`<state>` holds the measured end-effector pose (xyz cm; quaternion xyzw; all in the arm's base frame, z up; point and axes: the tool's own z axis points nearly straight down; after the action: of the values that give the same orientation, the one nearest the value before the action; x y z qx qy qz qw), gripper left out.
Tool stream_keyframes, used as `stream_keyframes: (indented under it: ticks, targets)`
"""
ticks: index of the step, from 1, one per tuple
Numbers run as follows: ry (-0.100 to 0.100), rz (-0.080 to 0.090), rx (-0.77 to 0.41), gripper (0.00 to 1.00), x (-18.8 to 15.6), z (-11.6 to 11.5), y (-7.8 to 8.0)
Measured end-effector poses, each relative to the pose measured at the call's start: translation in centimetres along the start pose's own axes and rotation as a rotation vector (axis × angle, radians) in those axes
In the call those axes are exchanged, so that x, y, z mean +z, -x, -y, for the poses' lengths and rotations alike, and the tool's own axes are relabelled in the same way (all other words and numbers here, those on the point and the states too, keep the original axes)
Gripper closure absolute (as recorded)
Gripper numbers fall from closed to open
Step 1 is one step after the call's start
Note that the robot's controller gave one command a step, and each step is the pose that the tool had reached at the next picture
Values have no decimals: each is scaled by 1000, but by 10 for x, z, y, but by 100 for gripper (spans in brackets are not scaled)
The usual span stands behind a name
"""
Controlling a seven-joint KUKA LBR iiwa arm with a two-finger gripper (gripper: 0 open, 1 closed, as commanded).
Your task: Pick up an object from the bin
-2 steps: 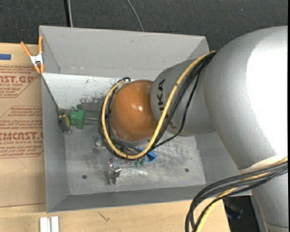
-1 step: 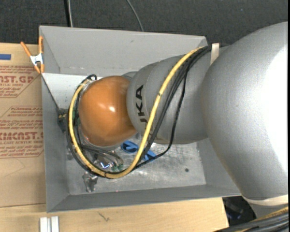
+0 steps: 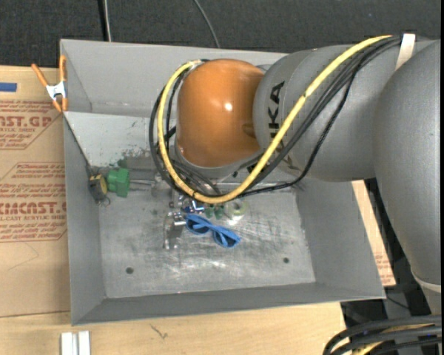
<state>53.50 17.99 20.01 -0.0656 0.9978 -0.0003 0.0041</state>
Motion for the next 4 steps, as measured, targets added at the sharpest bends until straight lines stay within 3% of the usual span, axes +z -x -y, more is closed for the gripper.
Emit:
stream_keyframes:
  ticks: [1, 2, 3, 4]
  targets:
    - [-1, -14, -40, 0, 58, 61, -25]
    - [-1, -11, -26, 0, 100, 121, -7]
    - [6, -1, -4, 0, 128, 162, 4]
    - [4, 0, -7, 100, 125, 162, 5]
